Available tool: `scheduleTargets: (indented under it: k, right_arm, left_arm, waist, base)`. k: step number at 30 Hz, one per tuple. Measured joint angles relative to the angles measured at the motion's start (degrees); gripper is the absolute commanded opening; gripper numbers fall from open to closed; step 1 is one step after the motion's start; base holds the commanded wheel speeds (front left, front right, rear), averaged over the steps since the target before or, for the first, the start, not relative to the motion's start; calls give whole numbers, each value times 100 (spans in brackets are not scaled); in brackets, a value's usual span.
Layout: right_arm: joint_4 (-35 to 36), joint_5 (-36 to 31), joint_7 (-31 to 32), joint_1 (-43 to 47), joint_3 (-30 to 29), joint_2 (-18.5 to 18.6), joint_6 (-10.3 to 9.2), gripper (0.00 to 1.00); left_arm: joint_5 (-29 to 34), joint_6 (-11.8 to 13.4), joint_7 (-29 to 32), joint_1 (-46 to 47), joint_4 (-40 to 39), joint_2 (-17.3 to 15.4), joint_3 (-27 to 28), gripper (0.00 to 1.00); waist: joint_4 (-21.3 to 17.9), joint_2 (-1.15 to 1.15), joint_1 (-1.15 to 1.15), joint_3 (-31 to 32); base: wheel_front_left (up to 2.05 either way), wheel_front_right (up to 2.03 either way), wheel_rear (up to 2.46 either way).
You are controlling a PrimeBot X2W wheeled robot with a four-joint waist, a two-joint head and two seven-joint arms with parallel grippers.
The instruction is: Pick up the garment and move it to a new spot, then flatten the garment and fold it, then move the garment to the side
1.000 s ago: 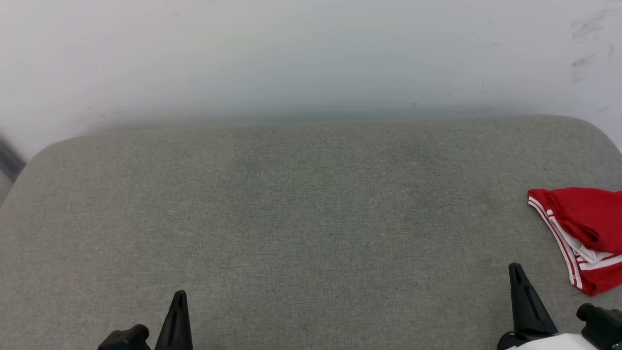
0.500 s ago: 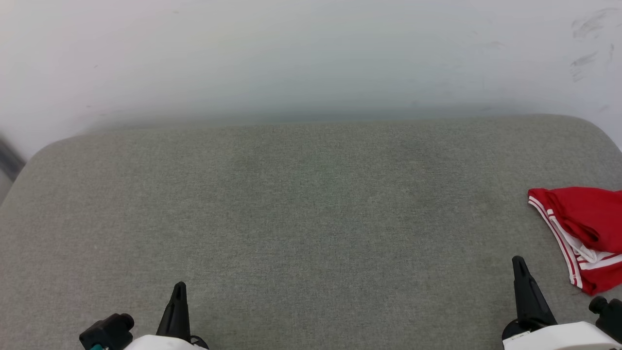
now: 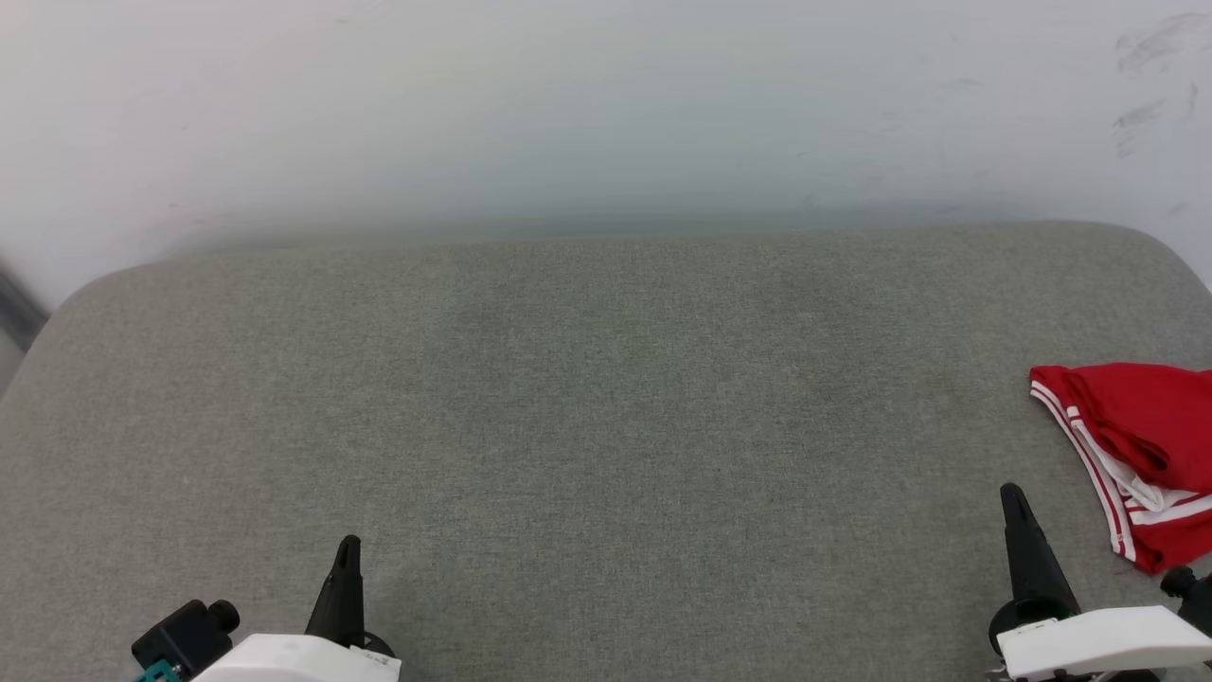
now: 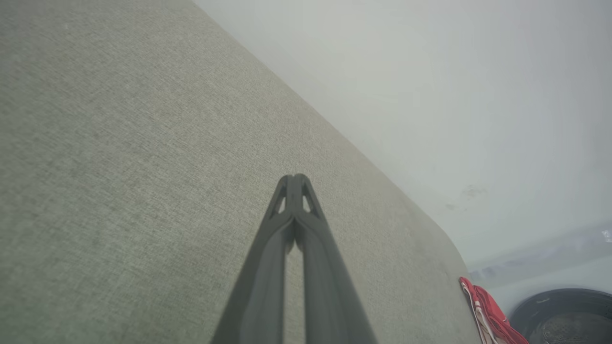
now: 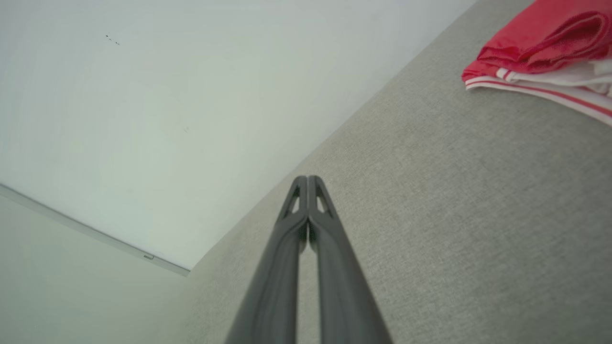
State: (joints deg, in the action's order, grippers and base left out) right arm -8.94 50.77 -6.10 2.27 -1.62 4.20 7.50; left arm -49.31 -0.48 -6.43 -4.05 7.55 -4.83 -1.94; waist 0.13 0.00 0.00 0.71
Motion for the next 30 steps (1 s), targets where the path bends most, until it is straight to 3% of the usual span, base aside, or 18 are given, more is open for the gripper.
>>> scheduleTargets:
  k: [30]
  right_arm:
    - [-221, 1954, 472, -346, -109, 18, 0, 0]
  left_arm:
    - [-2054, -307, 474, 446, 283, -11, 233, 0]
  waist:
    - [-5, 0, 0, -33]
  base:
    - [0, 0, 0]
